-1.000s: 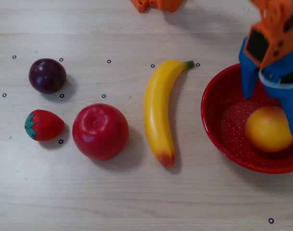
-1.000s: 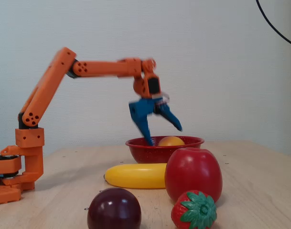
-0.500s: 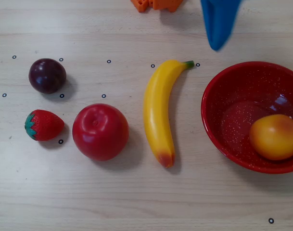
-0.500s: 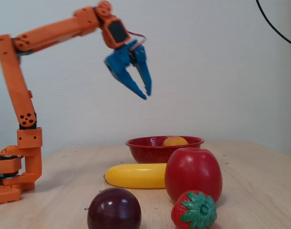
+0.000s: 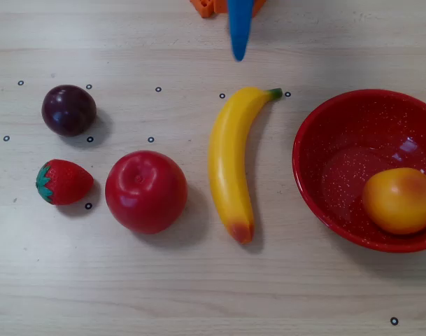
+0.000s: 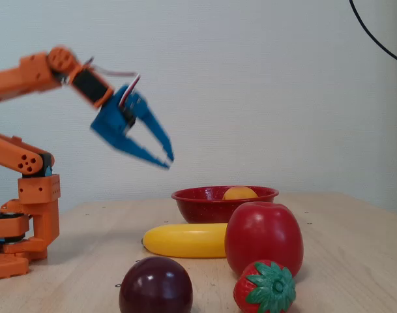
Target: Put the peach in the red bowl.
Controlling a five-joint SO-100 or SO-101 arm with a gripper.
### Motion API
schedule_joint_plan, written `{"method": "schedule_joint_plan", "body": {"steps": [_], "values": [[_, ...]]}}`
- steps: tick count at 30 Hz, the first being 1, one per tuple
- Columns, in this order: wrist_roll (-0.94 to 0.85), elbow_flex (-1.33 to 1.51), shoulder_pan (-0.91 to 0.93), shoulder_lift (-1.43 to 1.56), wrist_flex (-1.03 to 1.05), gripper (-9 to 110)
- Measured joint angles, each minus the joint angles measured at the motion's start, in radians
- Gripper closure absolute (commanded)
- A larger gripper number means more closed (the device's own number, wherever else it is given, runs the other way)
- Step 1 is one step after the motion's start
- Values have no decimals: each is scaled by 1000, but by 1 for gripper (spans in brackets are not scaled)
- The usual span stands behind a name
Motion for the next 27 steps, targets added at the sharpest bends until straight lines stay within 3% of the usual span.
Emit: {"method": "schedule_joint_plan", "body": {"steps": [12, 23, 27], "values": [[5, 643, 11, 471, -405, 101], [-144, 657, 14, 512, -109, 101], [-150, 657, 14, 512, -97, 101]]}}
